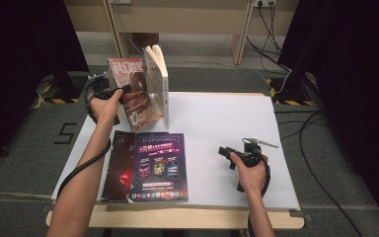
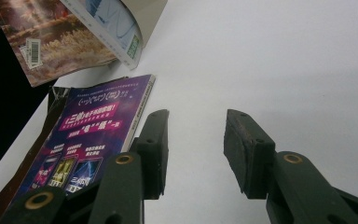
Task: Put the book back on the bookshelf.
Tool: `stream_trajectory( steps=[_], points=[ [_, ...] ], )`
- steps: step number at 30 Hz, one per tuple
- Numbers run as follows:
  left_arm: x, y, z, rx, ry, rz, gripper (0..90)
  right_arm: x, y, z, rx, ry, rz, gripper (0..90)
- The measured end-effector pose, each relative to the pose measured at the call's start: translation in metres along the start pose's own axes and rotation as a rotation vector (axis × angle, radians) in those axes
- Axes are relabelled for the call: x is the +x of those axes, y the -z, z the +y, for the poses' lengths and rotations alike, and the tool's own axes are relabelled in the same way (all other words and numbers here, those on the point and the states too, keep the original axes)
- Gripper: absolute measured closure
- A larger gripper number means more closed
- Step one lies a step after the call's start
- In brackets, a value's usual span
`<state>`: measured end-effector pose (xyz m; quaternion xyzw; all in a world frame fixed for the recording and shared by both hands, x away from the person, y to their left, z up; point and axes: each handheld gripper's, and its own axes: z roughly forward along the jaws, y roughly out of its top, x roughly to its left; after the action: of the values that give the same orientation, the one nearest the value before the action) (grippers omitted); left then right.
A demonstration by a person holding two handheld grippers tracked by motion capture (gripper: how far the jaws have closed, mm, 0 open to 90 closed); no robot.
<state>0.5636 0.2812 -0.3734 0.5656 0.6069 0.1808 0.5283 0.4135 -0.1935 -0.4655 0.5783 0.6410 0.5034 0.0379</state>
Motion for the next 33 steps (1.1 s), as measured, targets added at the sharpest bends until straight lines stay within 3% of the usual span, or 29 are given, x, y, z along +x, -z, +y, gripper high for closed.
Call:
stream_trajectory(
  steps=[2,7,11,17,19,24,28,33],
  points=[
    [0.0,0.0,0.0,0.01,0.019,0.011,79.4,0.001,0.001,0.0,-0.002,-0.015,-0.001,61.8],
    [-0.002,0.001,0.0,0.021,0.002,0.031,81.4,0.0,0.003,0.0,-0.009,-0.002,-0.013,61.2],
    [-0.003,0.001,-0.004,-0.029,-0.004,0.027,82.0,0.003,0.004,-0.001,-0.005,0.01,-0.033,60.0],
    [-0.008,0.007,-0.001,-0.051,-0.023,0.015,83.5,0.008,0.005,-0.001,-0.006,0.036,-0.05,58.3],
    [-0.01,0.012,0.002,-0.096,-0.052,0.013,83.7,0.009,0.006,-0.001,-0.003,0.029,-0.051,58.2],
    [-0.017,0.02,0.012,-0.147,-0.095,0.011,83.8,0.009,0.006,-0.003,-0.008,0.033,-0.052,58.3],
    [-0.024,0.02,0.019,-0.203,-0.153,-0.003,83.8,0.008,0.005,-0.003,-0.006,0.037,-0.053,58.3],
    [-0.032,0.016,0.017,-0.315,-0.25,-0.022,83.6,0.005,0.004,-0.004,-0.003,0.047,-0.065,58.3]
  ],
)
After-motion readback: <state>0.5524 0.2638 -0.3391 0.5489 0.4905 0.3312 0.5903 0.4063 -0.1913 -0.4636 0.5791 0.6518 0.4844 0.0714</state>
